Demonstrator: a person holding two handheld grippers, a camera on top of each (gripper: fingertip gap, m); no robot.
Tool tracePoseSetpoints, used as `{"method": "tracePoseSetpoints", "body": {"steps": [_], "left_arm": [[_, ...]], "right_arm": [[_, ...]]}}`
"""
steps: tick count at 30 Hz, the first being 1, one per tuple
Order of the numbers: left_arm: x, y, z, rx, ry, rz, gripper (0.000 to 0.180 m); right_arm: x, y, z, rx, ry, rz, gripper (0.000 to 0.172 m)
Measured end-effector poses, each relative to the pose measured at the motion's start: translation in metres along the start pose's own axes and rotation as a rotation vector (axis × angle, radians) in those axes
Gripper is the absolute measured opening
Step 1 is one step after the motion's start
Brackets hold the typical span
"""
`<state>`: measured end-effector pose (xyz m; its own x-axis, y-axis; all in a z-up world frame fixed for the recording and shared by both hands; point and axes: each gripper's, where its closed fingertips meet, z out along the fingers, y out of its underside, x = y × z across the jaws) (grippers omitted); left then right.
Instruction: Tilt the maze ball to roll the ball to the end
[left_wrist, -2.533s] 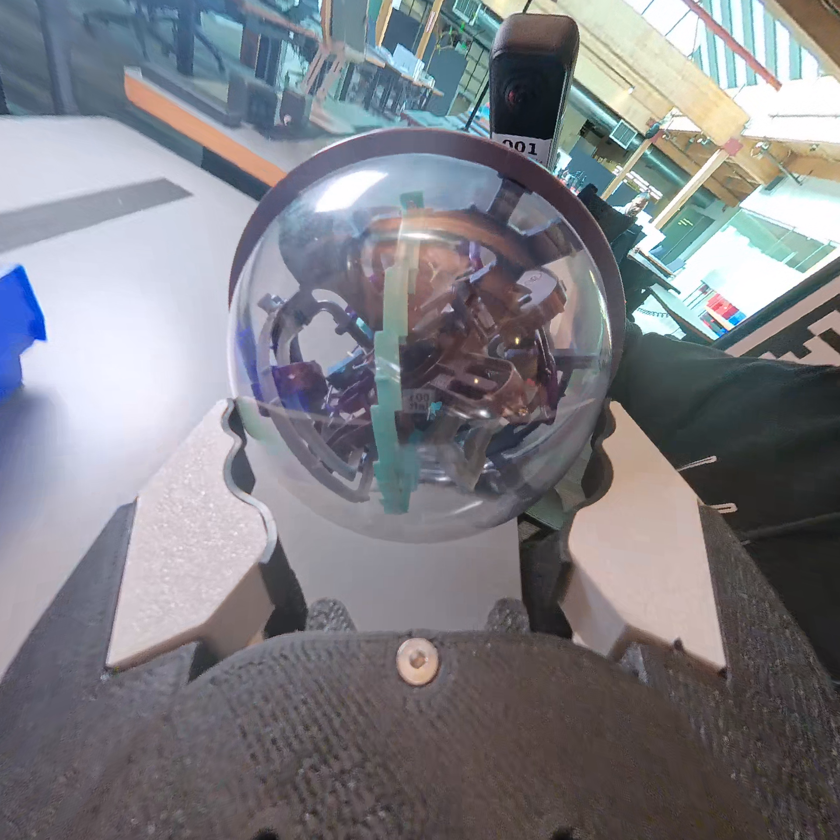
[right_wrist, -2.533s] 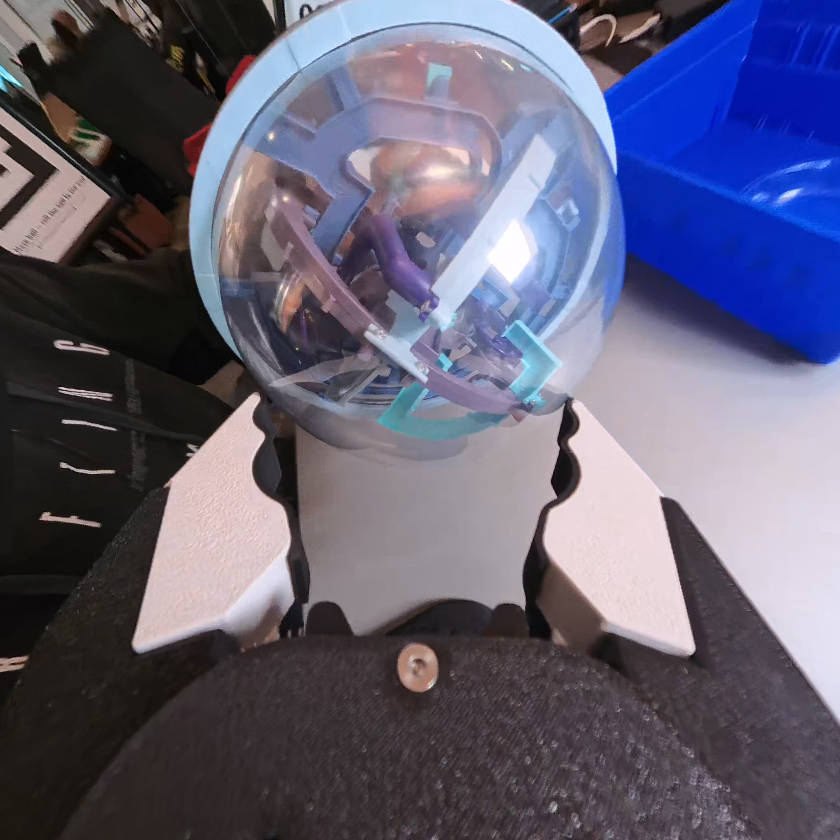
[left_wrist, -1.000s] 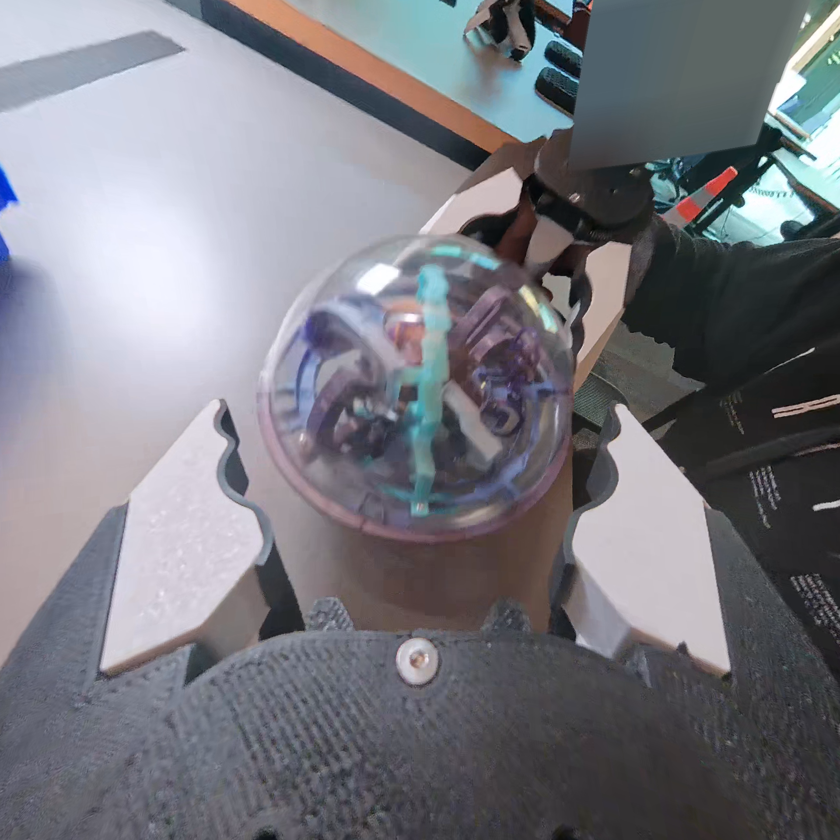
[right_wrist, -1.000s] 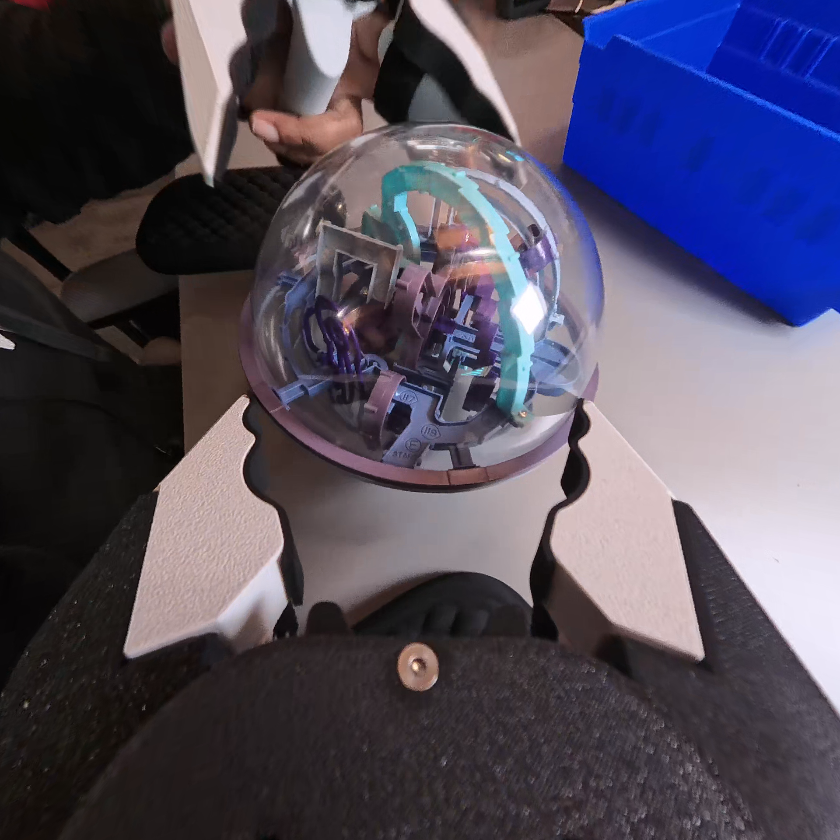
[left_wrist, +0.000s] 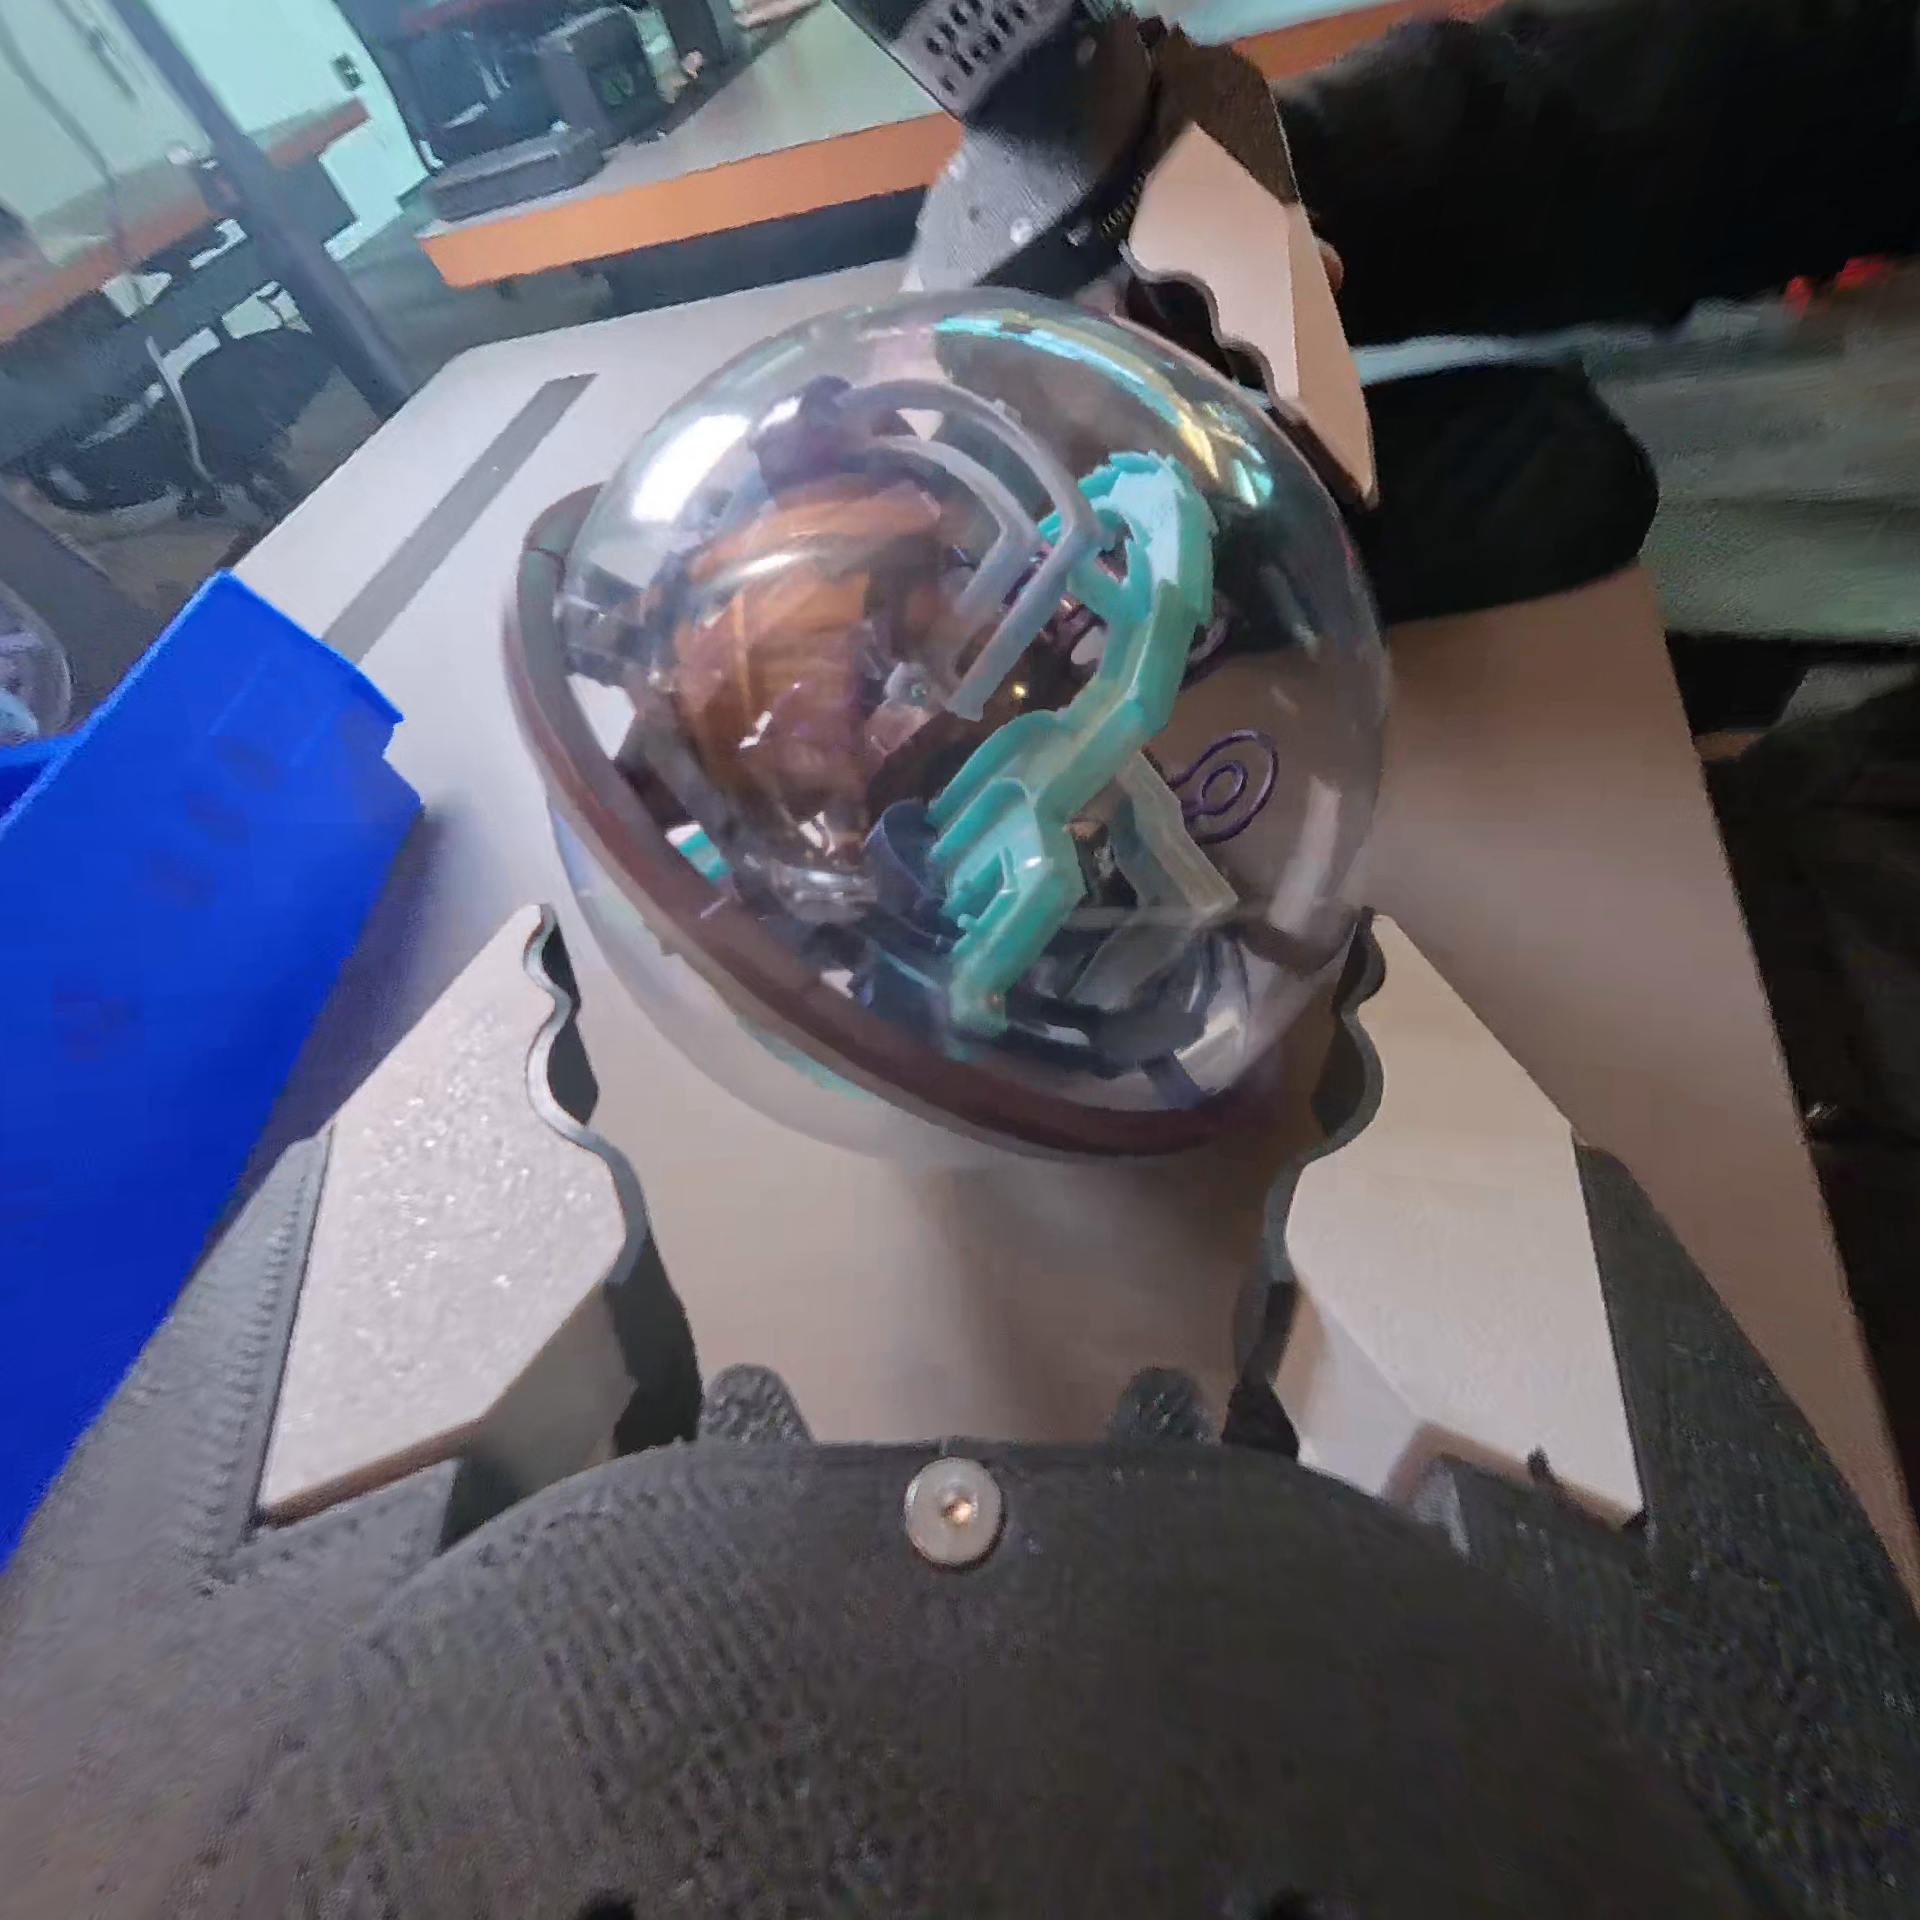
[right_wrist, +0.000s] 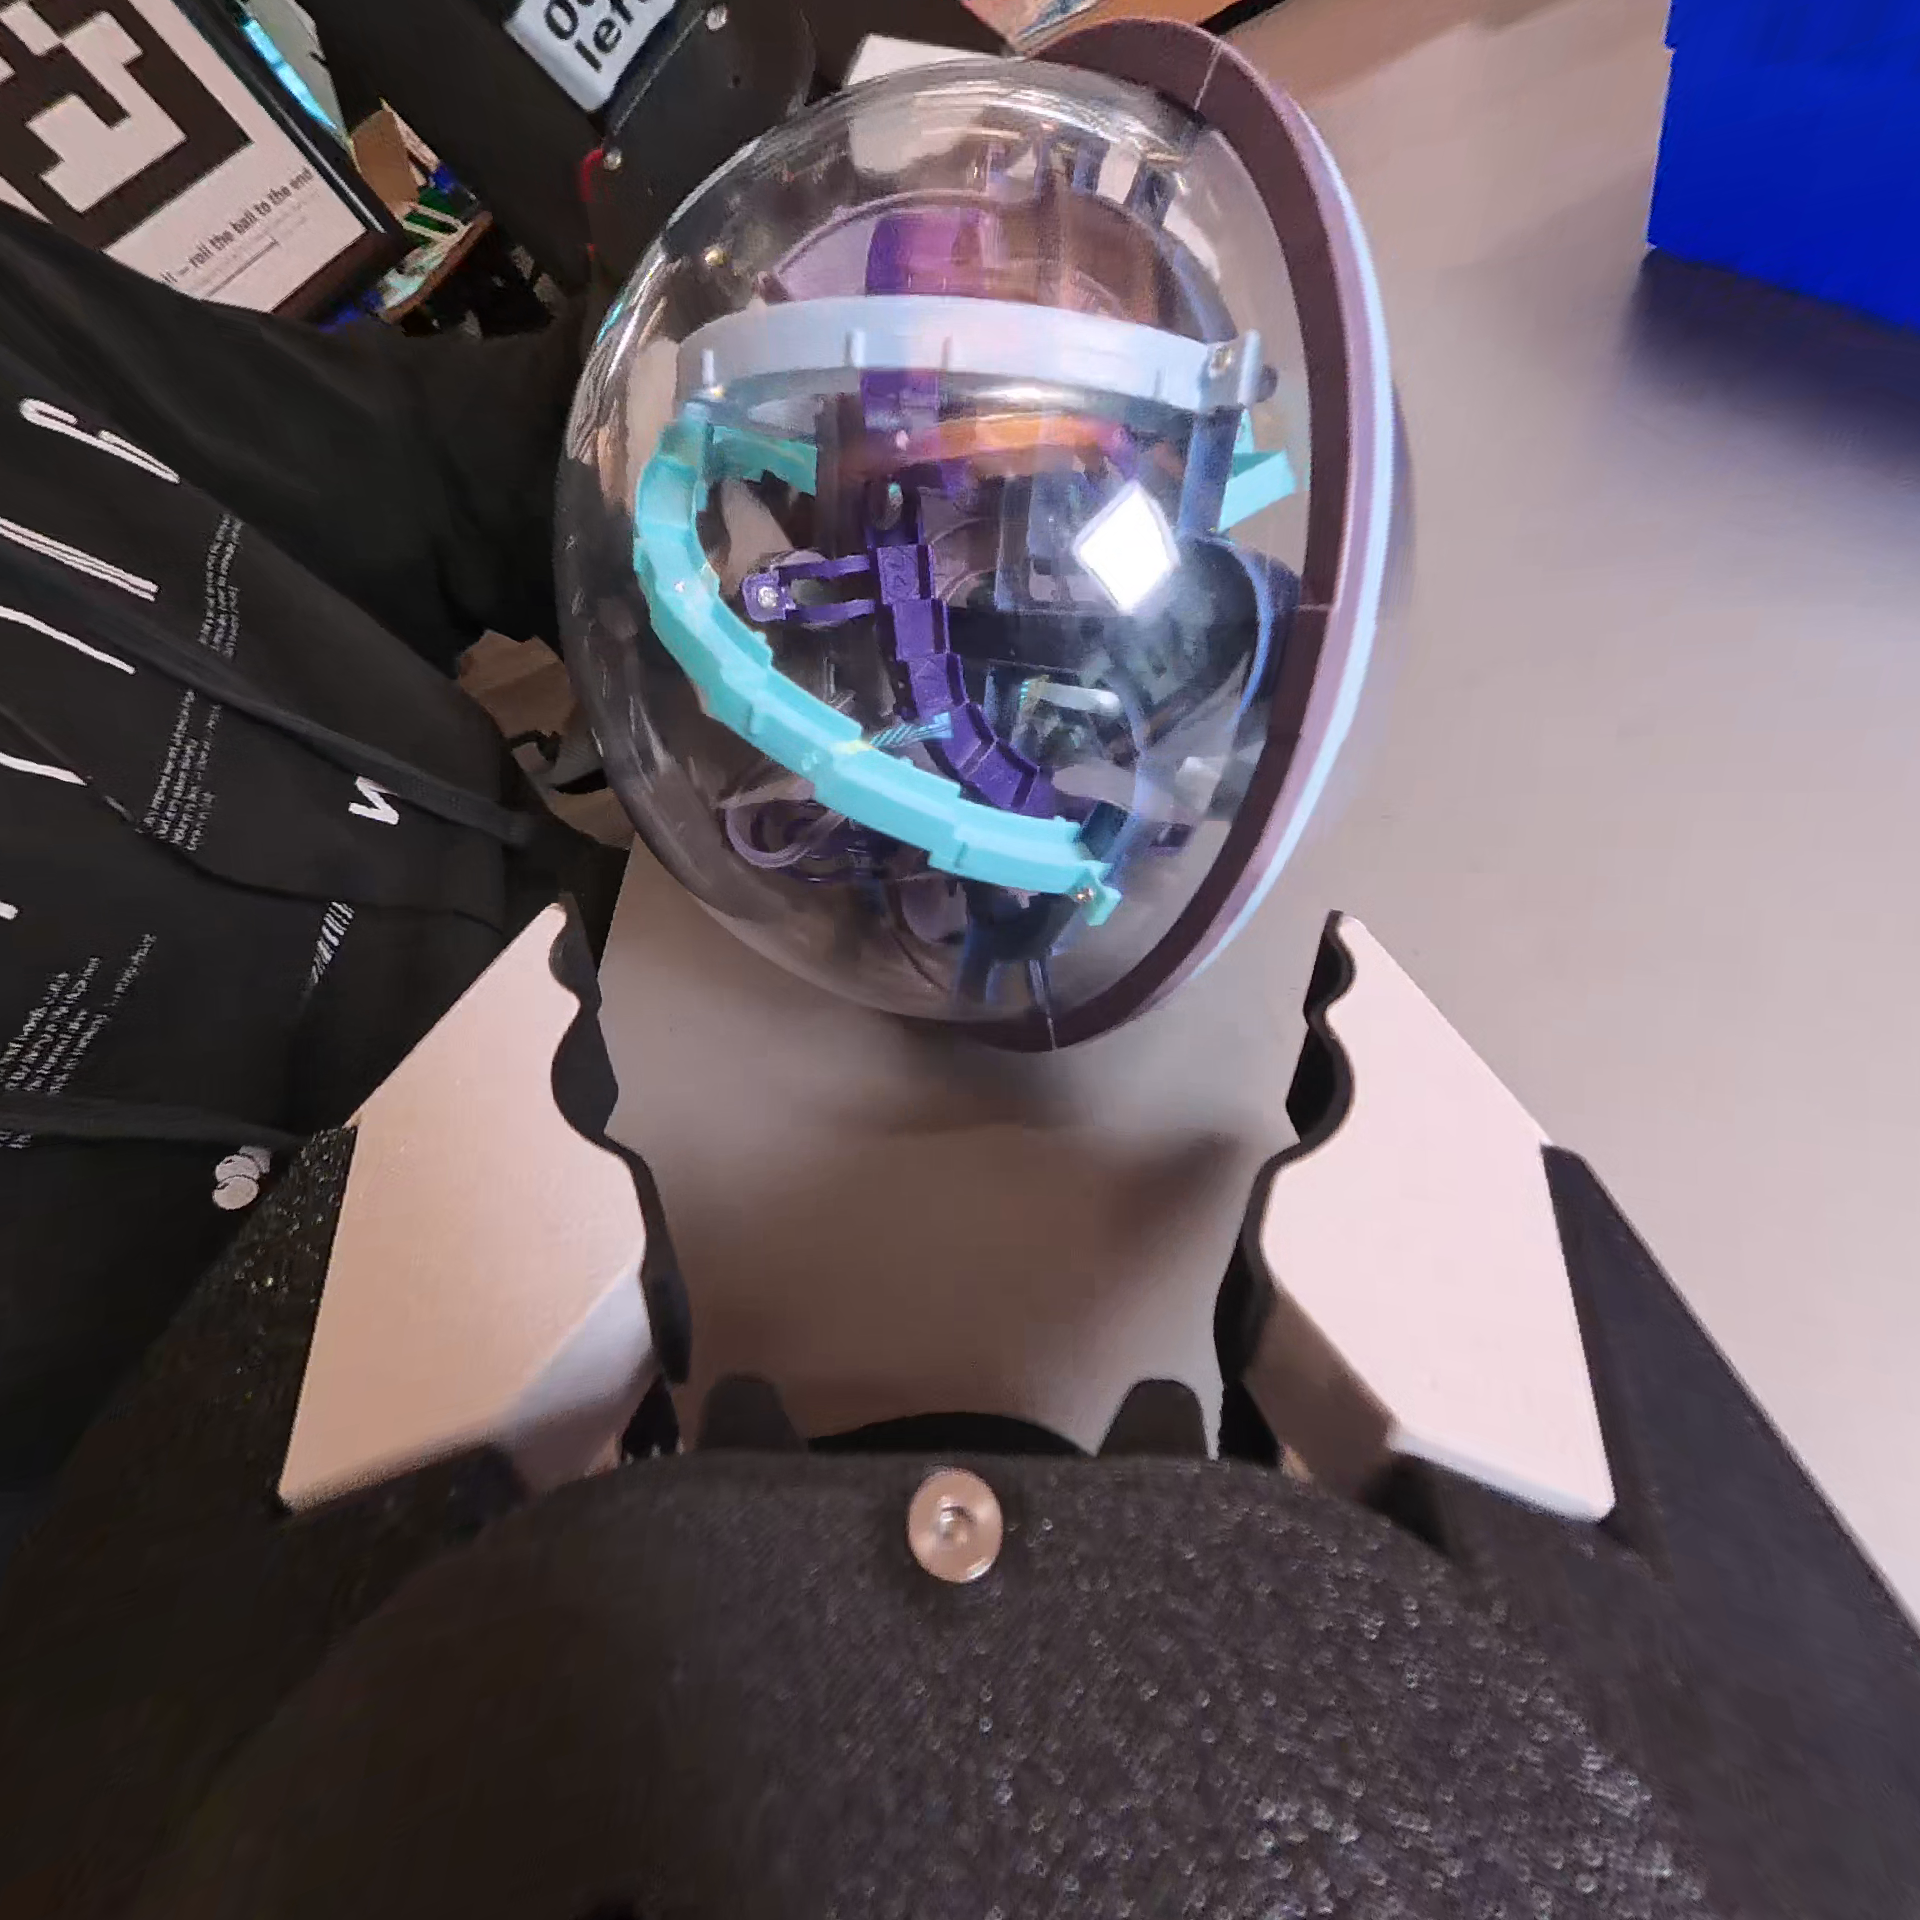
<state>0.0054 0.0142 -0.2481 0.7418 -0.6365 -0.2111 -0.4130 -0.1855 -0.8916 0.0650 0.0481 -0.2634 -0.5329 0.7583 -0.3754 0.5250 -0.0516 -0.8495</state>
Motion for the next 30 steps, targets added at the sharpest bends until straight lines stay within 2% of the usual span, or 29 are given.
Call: {"method": "tracePoseSetpoints", "body": {"steps": [1, 3, 5, 7, 8, 11, 14, 22, 26, 30], "left_arm": [[-0.001, 0.0, -0.005, 0.022, 0.011, -0.086, 0.143], [-0.005, 0.007, -0.012, 0.029, 0.036, -0.354, 0.151], [0.0, 0.015, -0.011, 0.022, 0.106, -0.608, 0.15], [0.01, 0.017, -0.006, 0.018, 0.186, -0.733, 0.141], [0.009, 0.021, -0.002, -0.001, 0.179, -0.74, 0.141], [0.005, 0.026, 0.003, -0.035, 0.139, -0.635, 0.138], [-0.002, 0.019, 0.003, -0.039, 0.079, -0.473, 0.137], [-0.023, -0.037, -0.017, 0.029, -0.051, -0.037, 0.136], [-0.029, -0.063, -0.025, 0.052, -0.094, 0.088, 0.136], [-0.032, -0.082, -0.029, 0.081, -0.121, 0.14, 0.136]], "right_arm": [[0.002, -0.001, 0.0, 0.004, -0.002, 0.003, 0.132], [0.006, -0.004, 0.001, 0.014, -0.004, 0.009, 0.132], [0.007, -0.008, 0.005, 0.025, -0.023, 0.018, 0.132], [0.008, -0.011, 0.011, 0.027, -0.032, 0.016, 0.129], [0.009, -0.013, 0.014, 0.026, -0.027, 0.006, 0.127], [0.015, -0.016, 0.018, 0.029, 0.053, -0.054, 0.126], [0.017, -0.022, 0.015, 0.056, 0.125, -0.14, 0.124], [0.003, -0.06, -0.002, 0.16, 0.308, -0.428, 0.128], [-0.006, -0.083, -0.013, 0.187, 0.369, -0.522, 0.13], [-0.015, -0.099, -0.024, 0.187, 0.398, -0.576, 0.131]]}}
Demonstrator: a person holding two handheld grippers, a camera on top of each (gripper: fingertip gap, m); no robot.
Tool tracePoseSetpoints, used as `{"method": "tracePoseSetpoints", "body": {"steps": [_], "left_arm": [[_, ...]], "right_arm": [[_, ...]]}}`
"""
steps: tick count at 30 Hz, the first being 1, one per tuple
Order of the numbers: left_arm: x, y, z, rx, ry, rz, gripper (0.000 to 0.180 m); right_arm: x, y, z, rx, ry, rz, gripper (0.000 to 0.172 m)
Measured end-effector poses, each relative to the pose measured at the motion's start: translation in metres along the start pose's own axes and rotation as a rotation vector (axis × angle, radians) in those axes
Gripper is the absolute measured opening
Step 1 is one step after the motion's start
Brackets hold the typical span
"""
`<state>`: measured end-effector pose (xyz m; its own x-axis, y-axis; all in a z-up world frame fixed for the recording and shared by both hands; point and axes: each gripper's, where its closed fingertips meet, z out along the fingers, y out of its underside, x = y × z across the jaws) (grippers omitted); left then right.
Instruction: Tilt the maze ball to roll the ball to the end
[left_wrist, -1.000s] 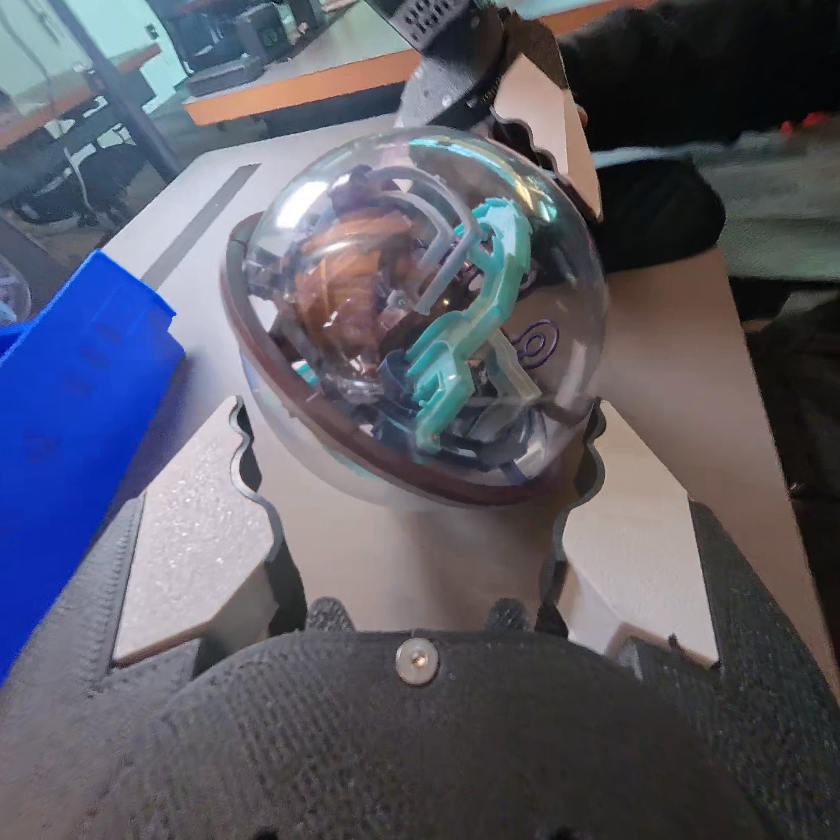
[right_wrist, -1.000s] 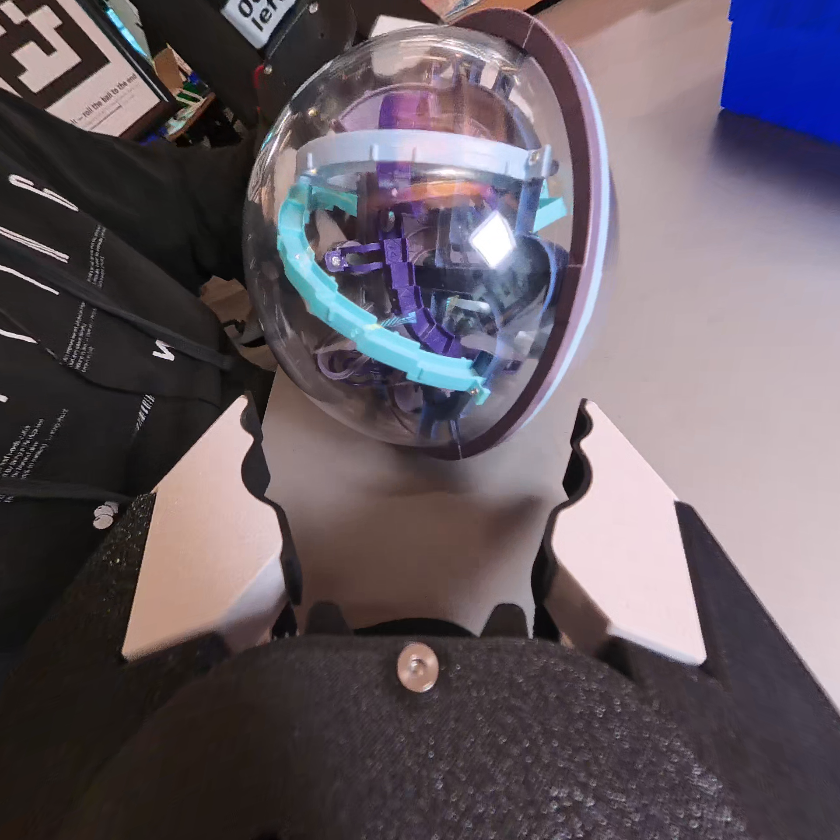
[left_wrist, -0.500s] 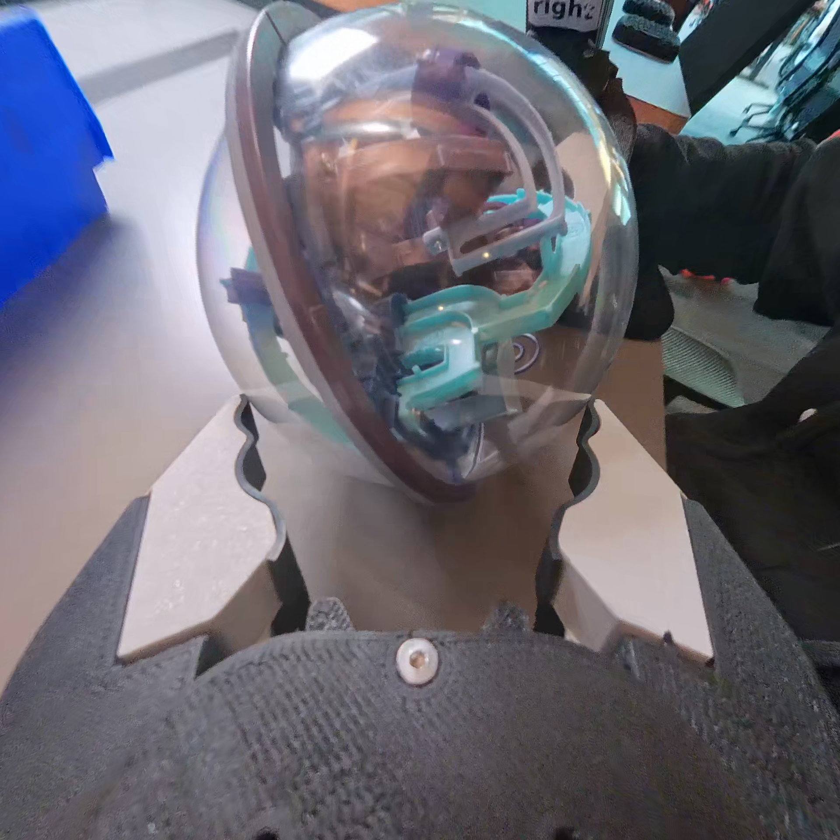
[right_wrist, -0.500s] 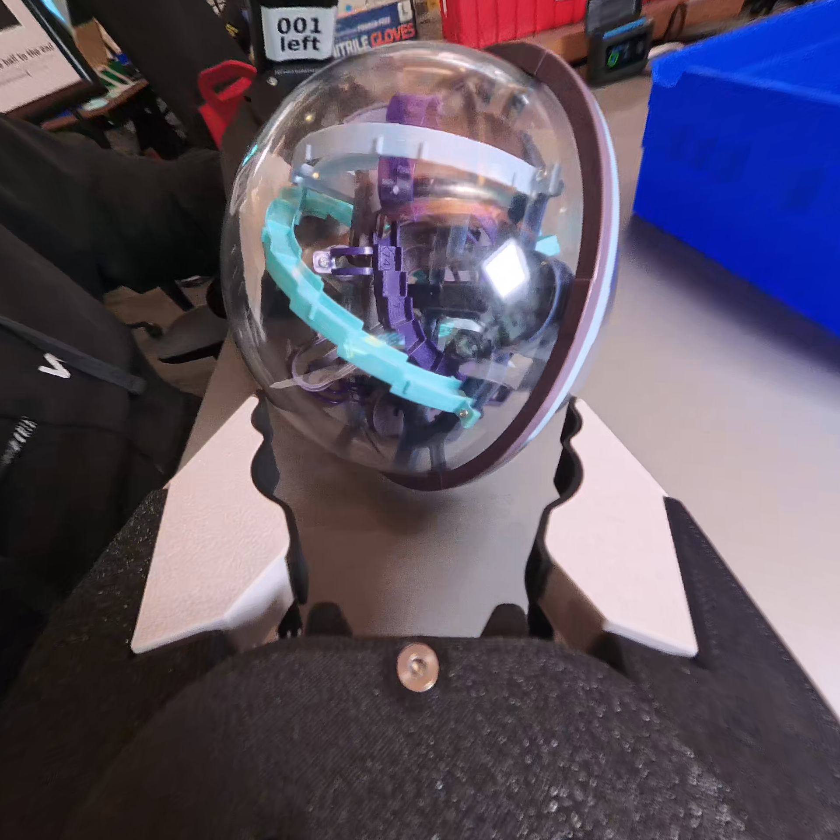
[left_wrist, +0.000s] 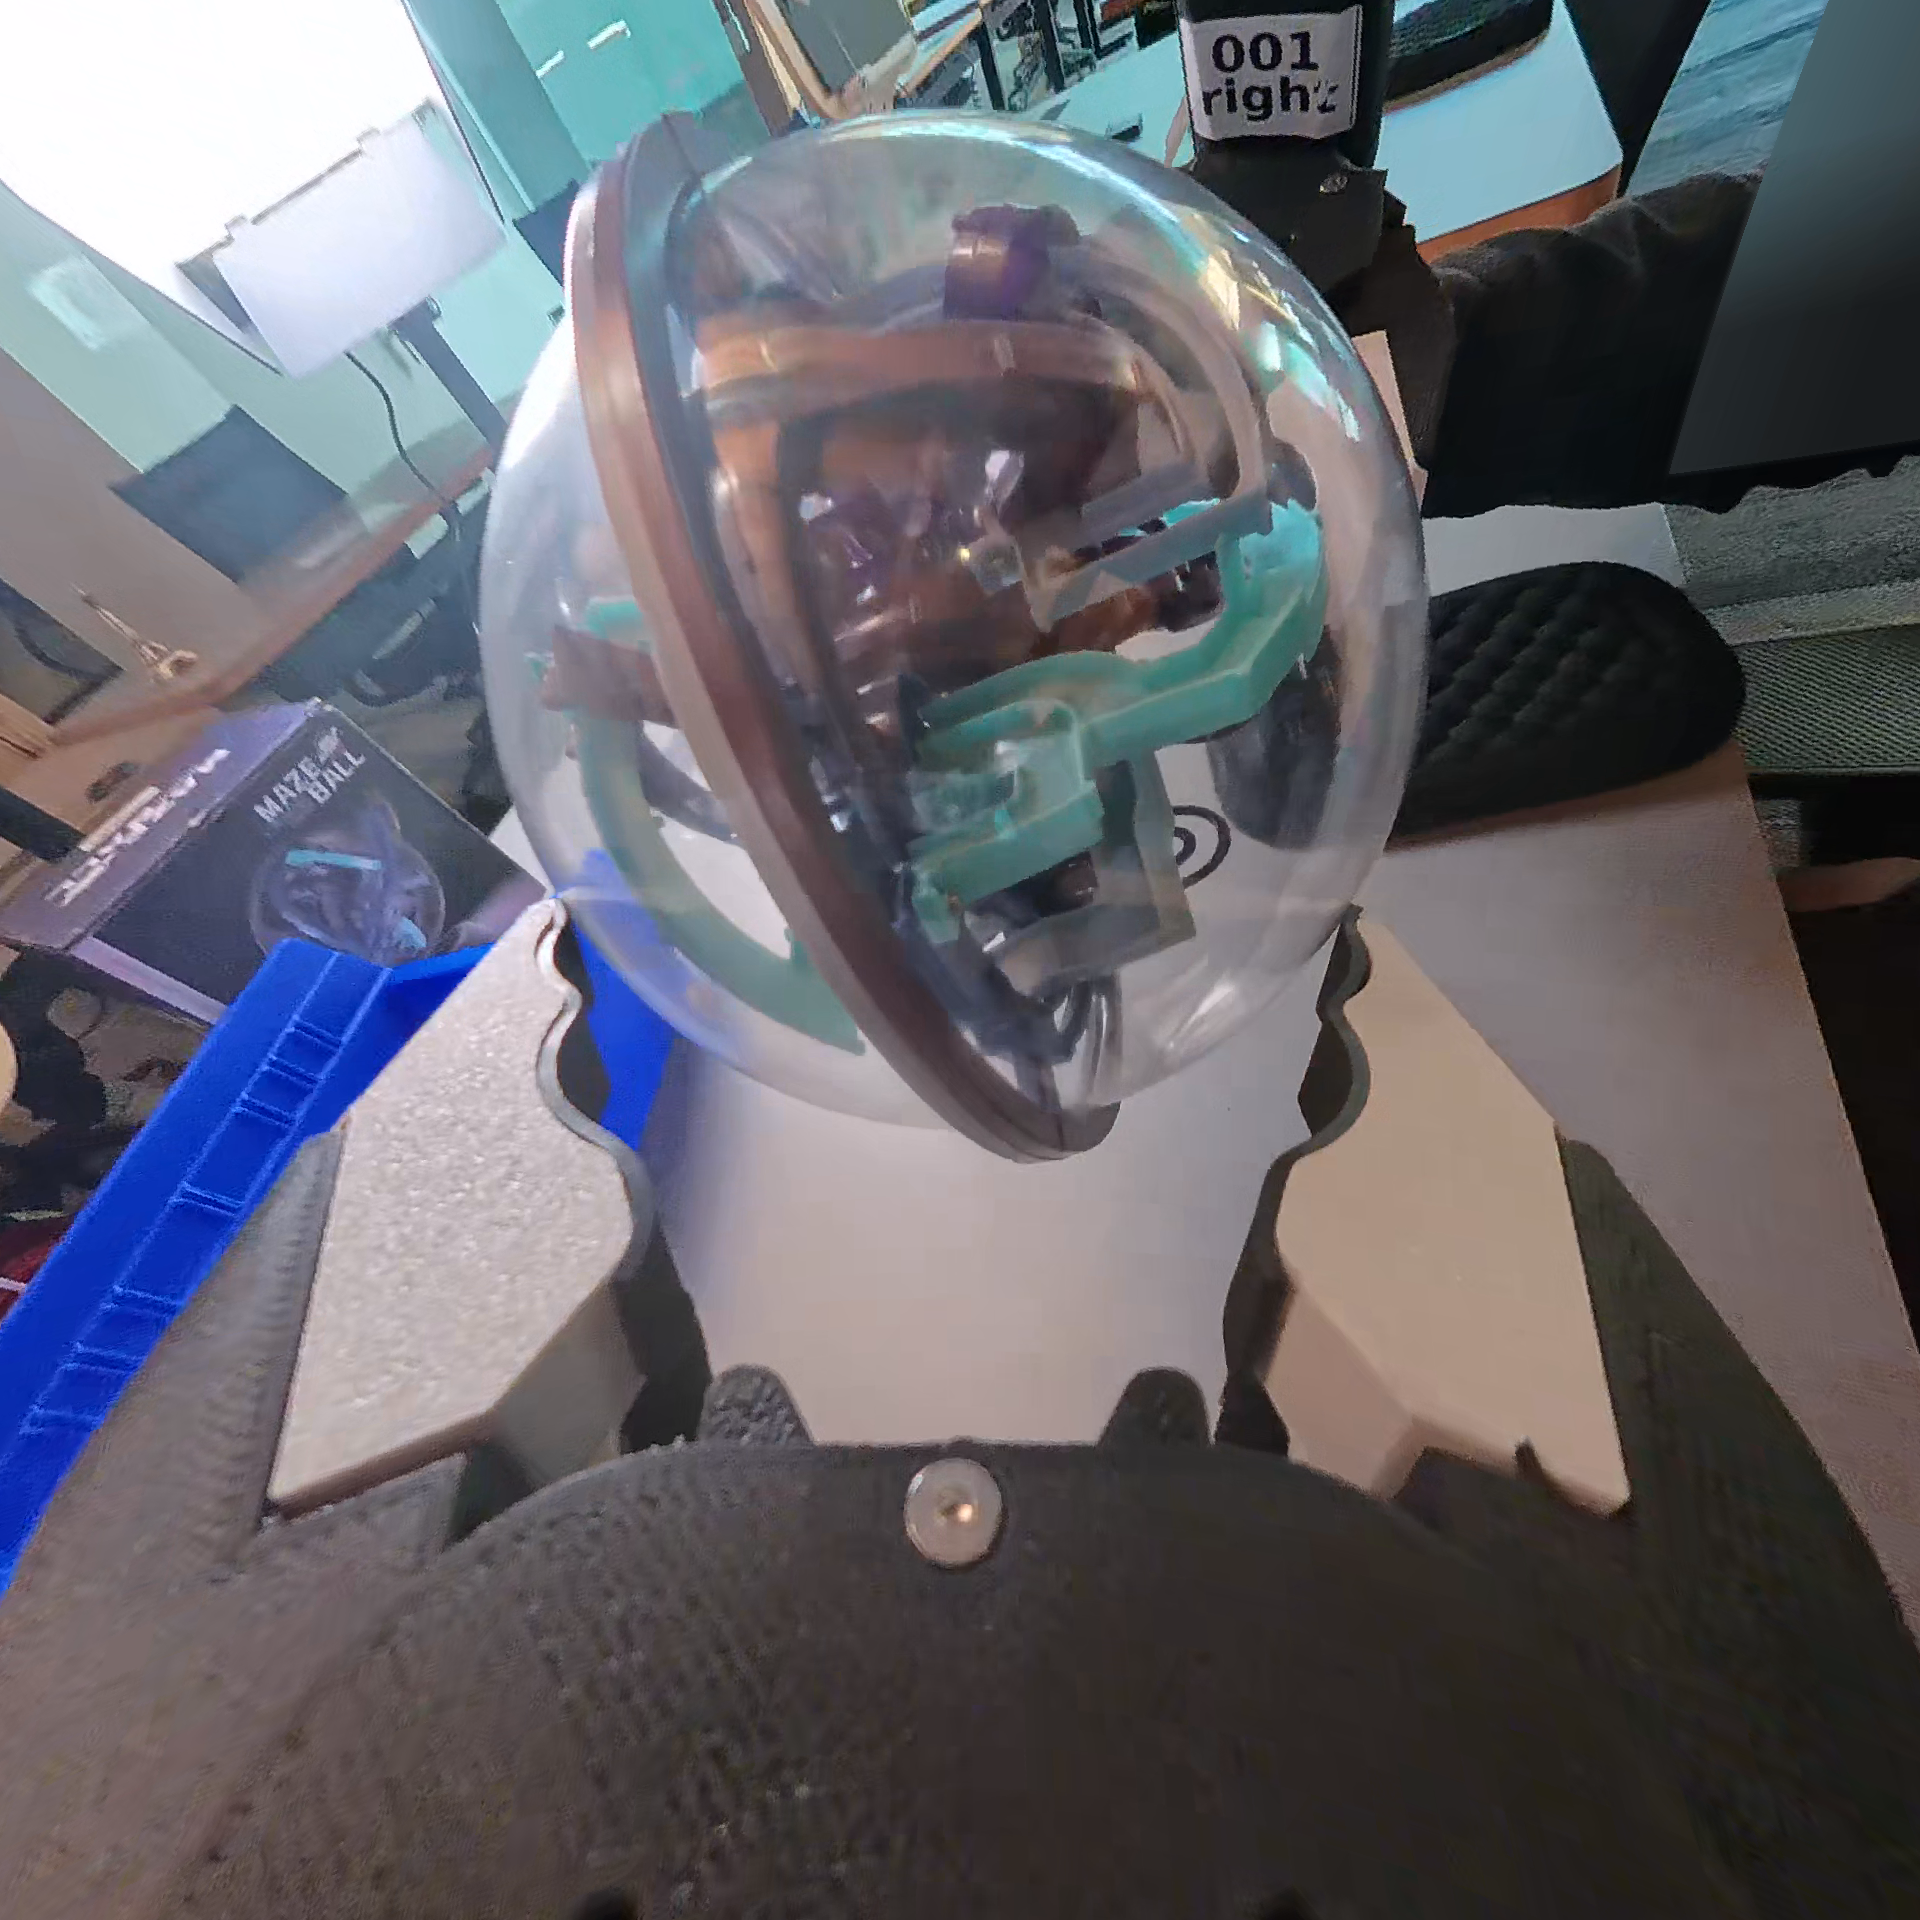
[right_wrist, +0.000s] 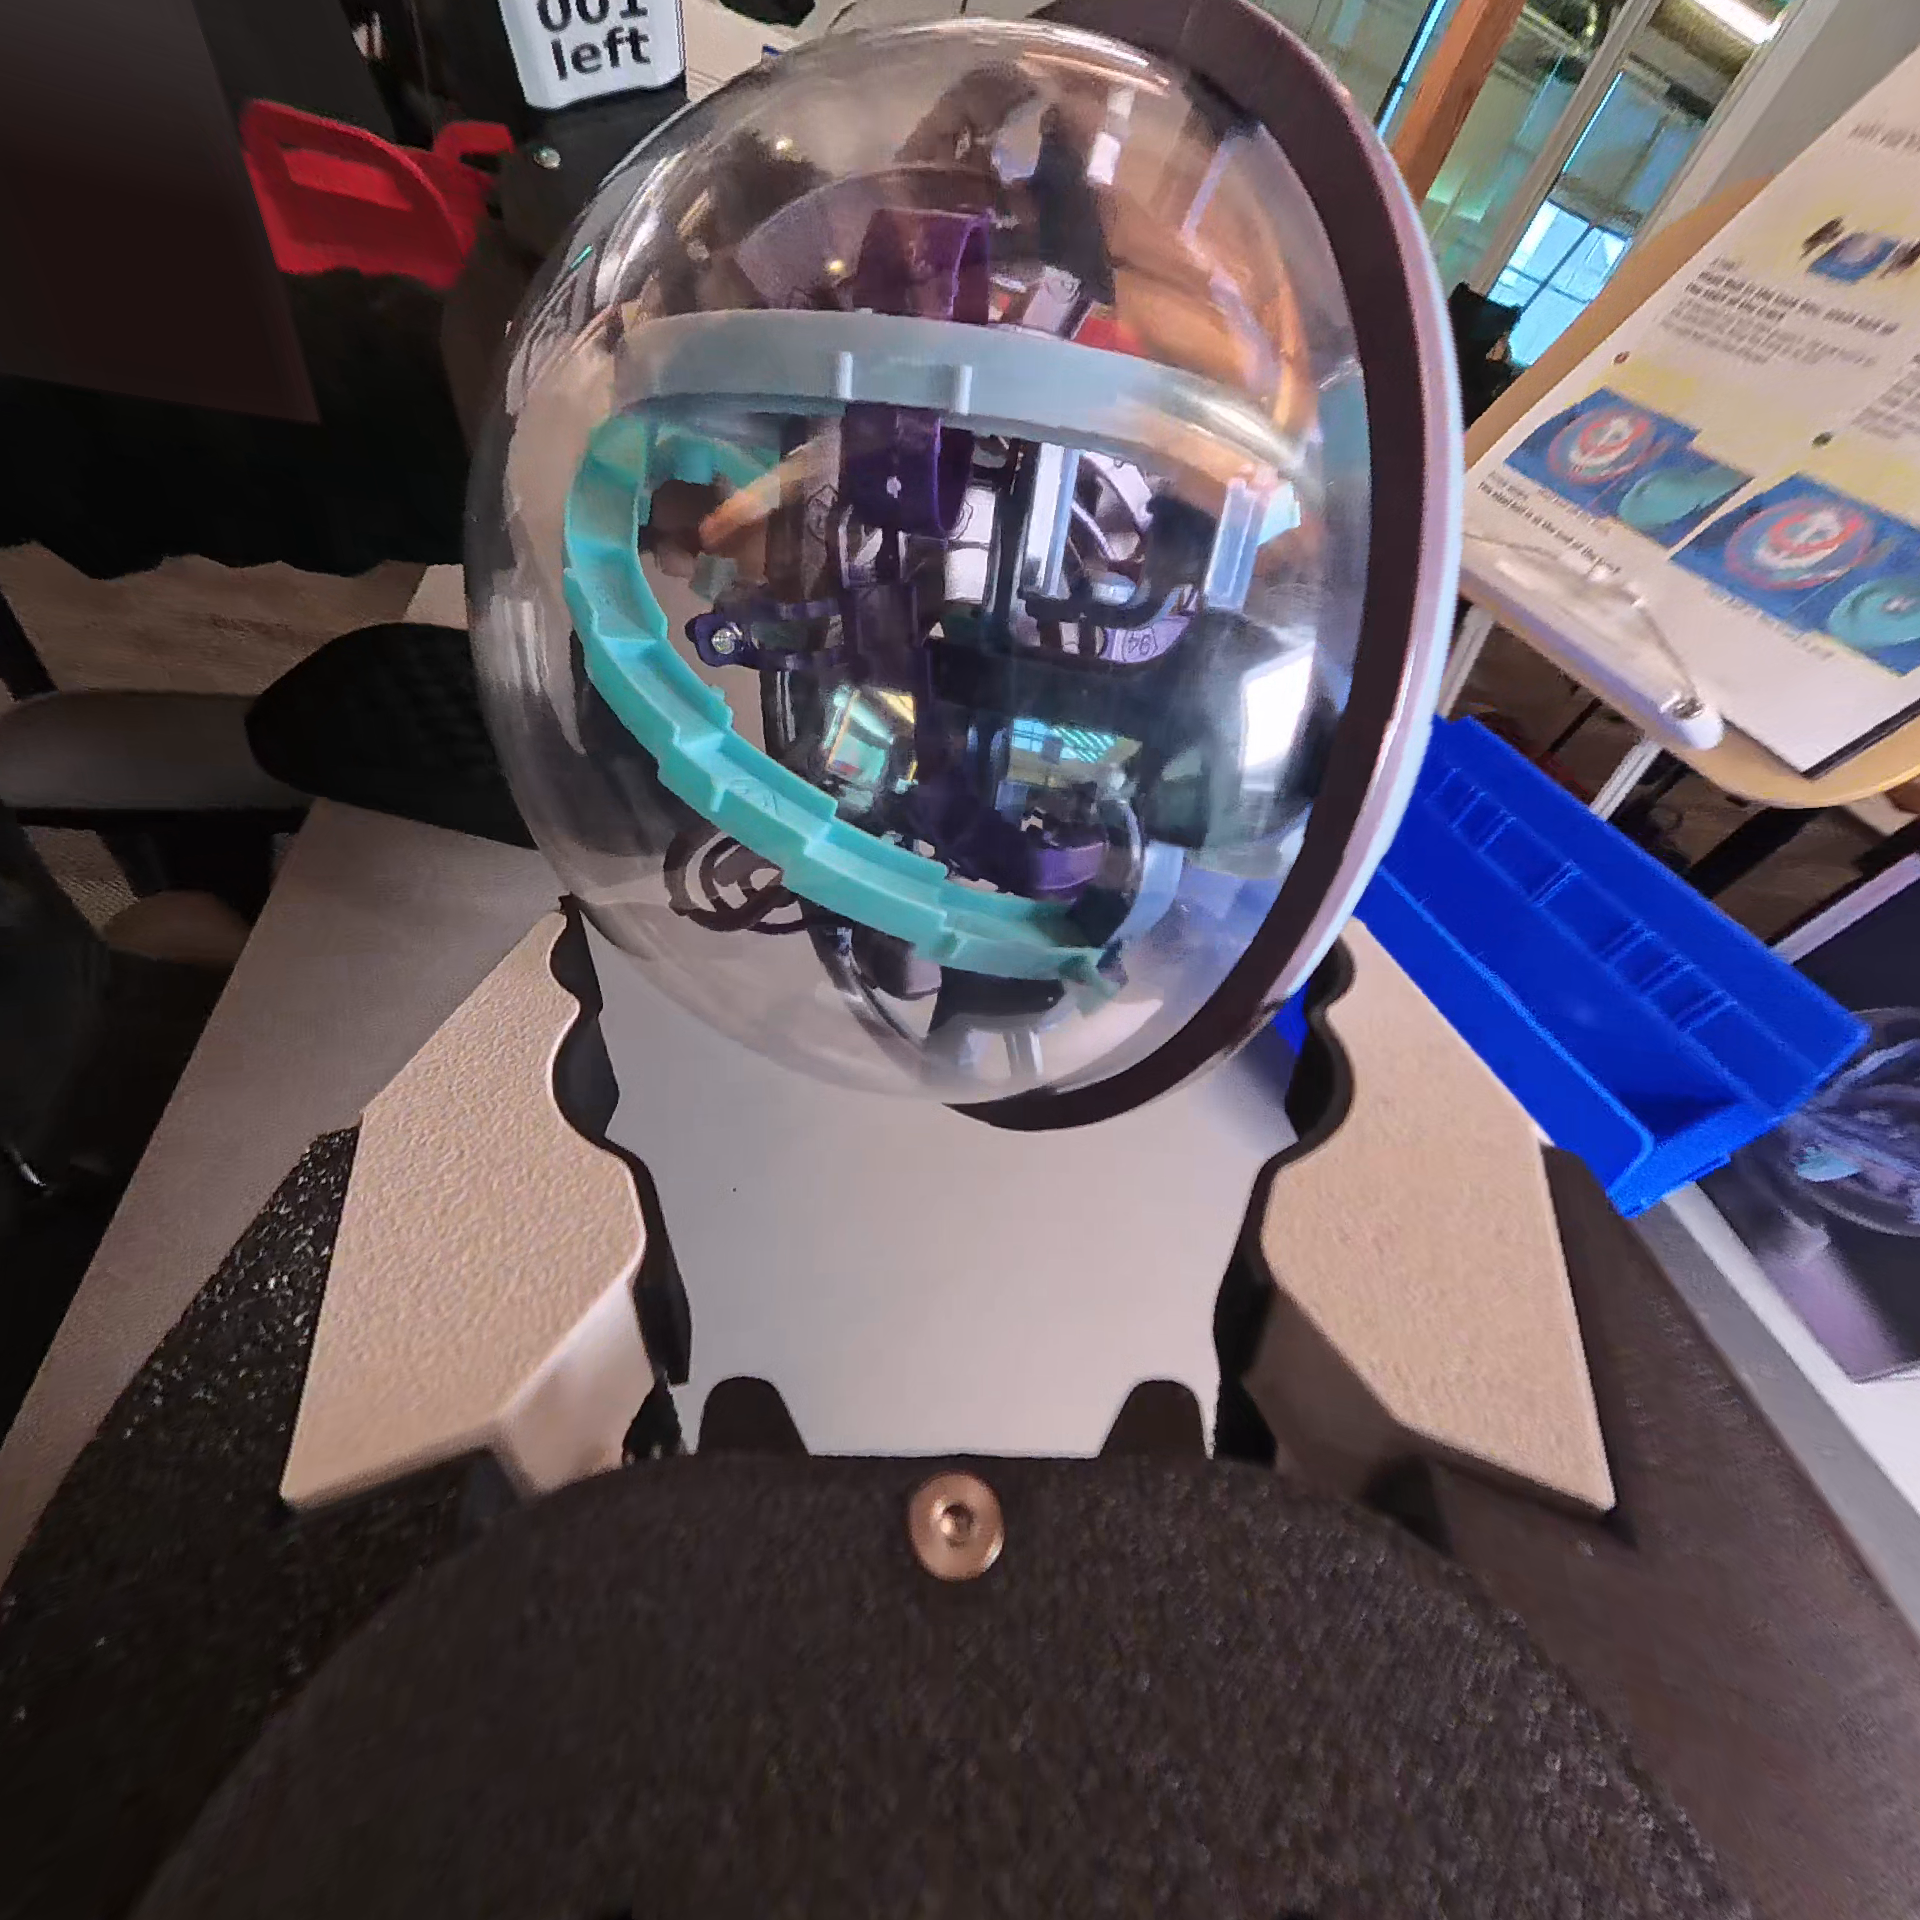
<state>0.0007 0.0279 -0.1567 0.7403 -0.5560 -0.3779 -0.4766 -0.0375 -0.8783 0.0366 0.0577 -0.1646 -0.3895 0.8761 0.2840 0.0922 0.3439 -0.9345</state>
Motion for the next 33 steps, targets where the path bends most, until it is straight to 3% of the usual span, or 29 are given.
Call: {"method": "tracePoseSetpoints", "body": {"steps": [12, 26, 33], "left_arm": [[-0.009, -0.034, -0.01, 0.096, -0.055, 0.099, 0.136], [-0.015, -0.052, -0.025, 0.158, -0.093, 0.152, 0.136], [-0.017, -0.057, -0.032, 0.105, -0.027, 0.015, 0.136]], "right_arm": [[0.008, -0.036, -0.011, -0.01, 0.038, -0.115, 0.133], [0.008, -0.061, -0.01, -0.01, 0.047, -0.182, 0.133], [0.006, -0.073, -0.007, 0.055, 0.008, -0.03, 0.133]]}}
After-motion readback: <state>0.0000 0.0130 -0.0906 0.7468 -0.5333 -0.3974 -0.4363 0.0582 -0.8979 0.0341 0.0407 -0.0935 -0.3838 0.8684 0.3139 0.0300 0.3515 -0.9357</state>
